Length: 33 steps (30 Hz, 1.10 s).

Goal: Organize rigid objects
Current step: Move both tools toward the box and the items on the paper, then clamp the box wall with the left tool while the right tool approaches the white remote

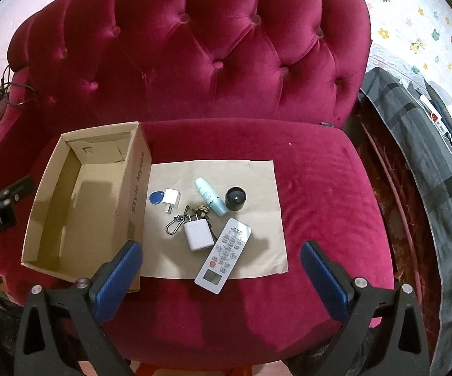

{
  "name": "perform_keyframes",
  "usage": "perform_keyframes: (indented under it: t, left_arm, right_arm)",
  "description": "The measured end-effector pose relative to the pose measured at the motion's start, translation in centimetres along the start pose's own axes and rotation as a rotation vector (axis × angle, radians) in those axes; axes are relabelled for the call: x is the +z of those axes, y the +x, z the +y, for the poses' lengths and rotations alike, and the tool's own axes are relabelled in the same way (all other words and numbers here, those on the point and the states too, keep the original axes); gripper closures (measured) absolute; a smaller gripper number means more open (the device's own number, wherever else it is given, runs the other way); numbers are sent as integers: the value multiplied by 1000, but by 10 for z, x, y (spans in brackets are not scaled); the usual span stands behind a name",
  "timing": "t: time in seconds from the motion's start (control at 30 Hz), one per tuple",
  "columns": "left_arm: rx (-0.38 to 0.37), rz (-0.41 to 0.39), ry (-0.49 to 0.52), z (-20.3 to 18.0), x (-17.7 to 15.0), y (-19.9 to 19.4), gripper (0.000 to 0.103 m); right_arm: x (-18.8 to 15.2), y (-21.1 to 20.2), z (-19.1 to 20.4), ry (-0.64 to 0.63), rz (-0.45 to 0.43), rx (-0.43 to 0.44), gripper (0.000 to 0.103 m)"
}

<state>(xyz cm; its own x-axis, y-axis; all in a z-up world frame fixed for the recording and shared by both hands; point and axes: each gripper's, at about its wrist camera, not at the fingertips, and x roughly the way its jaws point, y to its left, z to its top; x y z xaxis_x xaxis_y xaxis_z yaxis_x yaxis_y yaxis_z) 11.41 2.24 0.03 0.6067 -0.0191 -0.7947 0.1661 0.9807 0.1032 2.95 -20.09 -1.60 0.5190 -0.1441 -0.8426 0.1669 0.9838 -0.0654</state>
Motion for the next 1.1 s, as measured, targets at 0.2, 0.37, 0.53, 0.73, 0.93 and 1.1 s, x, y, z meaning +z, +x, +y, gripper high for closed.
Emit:
perform_keyframes:
  t: [0.2,0.37,0.53,0.73,0.93,1.1]
  left_arm:
    - [2,40,-21,23,9,32,0]
    - [7,85,-24,41,10,64,0]
    - [1,150,-56,59,4,100,0]
    - [-13,207,-79,74,-8,133,0]
    - [-34,227,-98,82,-12,150,3]
    - [-62,271,-85,81,-17,164,31]
  right_arm:
    - [1,12,4,-14,16,-5,0]
    - [3,24,8,-23,32,-11,0]
    - [2,35,10,-31,47,-18,0]
    - [2,49,12,-37,66,-31,0]
    - [2,59,14,-40,82,-38,0]
    - [0,66,15,-42,90,-44,0]
